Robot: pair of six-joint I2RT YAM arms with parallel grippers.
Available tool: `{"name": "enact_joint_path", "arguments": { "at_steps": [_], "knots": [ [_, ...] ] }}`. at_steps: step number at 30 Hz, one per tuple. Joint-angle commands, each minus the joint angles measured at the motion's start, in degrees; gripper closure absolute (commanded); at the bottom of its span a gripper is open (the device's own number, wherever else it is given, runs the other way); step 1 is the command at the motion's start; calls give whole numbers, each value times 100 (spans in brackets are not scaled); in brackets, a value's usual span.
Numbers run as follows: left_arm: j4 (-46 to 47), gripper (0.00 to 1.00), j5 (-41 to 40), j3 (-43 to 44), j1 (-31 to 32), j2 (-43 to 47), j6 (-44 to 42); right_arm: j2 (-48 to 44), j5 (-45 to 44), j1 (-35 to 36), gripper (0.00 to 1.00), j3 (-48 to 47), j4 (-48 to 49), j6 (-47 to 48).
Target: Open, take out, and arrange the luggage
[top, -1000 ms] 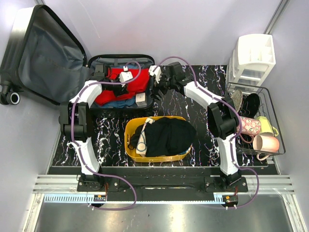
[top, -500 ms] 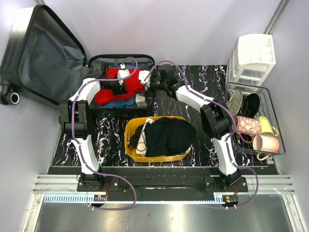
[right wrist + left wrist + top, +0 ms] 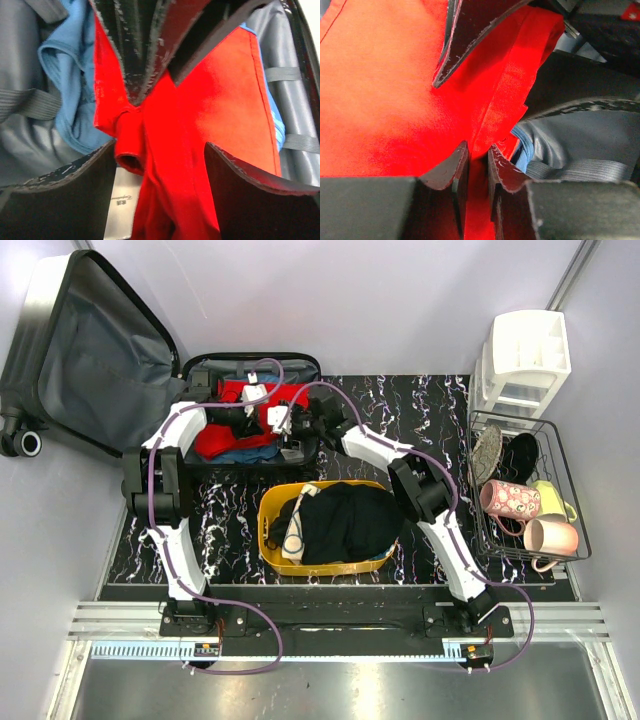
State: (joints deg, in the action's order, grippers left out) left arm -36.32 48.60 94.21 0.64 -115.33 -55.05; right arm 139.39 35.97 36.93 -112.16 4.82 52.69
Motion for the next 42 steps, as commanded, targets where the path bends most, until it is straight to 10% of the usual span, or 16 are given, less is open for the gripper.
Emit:
{"name": "enact_joint_path", "arguments": {
  "at_steps": [1,6,8,10,12,15,24,42],
  "knots": [
    [11,100,545,290,-56,370,-85,141,-327,43,27,-456,465,-205],
    [-33,100,572,264,-56,555,11,106,-362,51,55,-316,985,-399],
    [-7,97,511,316,-231,651,290,44,-415,51,80,-193,1310,-478],
    [177,65,362,334,-319,731,669,-43,-555,51,98,-88,1573,-566],
    [99,33,195,396,-538,845,960,-140,-722,43,100,-34,1741,-697],
    [-531,24,-227,484,-837,977,505,-324,-793,-1,100,54,2031,-1013],
    [-1142,21,-290,317,-1515,1258,-243,-685,-714,-124,100,-122,2330,-1752],
    [1354,22,-412,9,-1620,1408,2577,-1072,-1355,-344,100,-333,2857,-2263]
  ]
}}
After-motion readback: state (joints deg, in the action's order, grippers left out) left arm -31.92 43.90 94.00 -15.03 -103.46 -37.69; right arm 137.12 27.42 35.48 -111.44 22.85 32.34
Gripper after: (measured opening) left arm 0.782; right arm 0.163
